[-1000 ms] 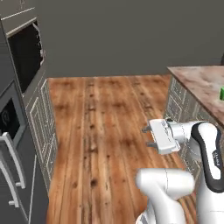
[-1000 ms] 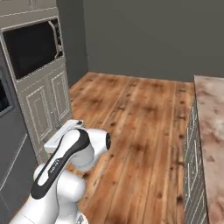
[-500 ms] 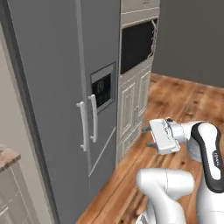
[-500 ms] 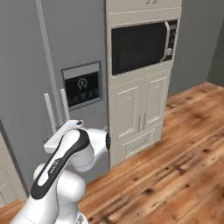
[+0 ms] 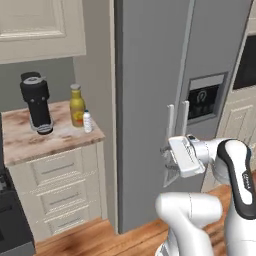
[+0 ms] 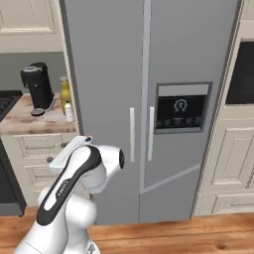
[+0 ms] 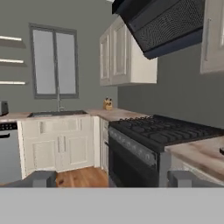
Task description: Place the drinks on the dining counter in a tight cluster.
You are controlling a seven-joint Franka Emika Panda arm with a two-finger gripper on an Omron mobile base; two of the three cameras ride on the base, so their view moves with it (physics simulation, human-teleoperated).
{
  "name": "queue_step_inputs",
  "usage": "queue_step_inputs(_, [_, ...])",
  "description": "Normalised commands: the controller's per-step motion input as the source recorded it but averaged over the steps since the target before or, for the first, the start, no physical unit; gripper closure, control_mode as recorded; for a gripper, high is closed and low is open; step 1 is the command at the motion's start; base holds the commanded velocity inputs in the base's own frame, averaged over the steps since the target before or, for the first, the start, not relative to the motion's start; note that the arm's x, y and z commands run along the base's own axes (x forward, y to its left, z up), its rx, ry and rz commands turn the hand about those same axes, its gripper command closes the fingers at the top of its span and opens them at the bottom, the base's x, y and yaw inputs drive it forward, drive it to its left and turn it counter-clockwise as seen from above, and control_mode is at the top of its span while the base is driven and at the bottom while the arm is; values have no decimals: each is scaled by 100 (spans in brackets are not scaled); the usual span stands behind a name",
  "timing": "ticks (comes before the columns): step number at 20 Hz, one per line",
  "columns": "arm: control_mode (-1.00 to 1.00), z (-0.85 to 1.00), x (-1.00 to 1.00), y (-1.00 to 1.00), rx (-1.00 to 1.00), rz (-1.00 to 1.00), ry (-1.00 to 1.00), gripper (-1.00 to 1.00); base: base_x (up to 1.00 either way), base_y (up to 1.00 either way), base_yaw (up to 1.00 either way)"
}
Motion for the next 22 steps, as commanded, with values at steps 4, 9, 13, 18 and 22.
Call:
queue_step_inputs(4, [100, 0, 0, 0, 0, 0, 0, -100, -1, 63, 20])
queue_step_inputs(9, [100, 0, 0, 0, 0, 0, 0, -100, 0, 74, 0])
queue_step_inputs(13, [100, 0, 0, 0, 0, 0, 0, -100, 12, 79, -3])
queue_step_inputs(18, [100, 0, 0, 0, 0, 0, 0, -100, 43, 66, -16])
queue_step_inputs(22, [100, 0, 0, 0, 0, 0, 0, -100, 56, 56, -24])
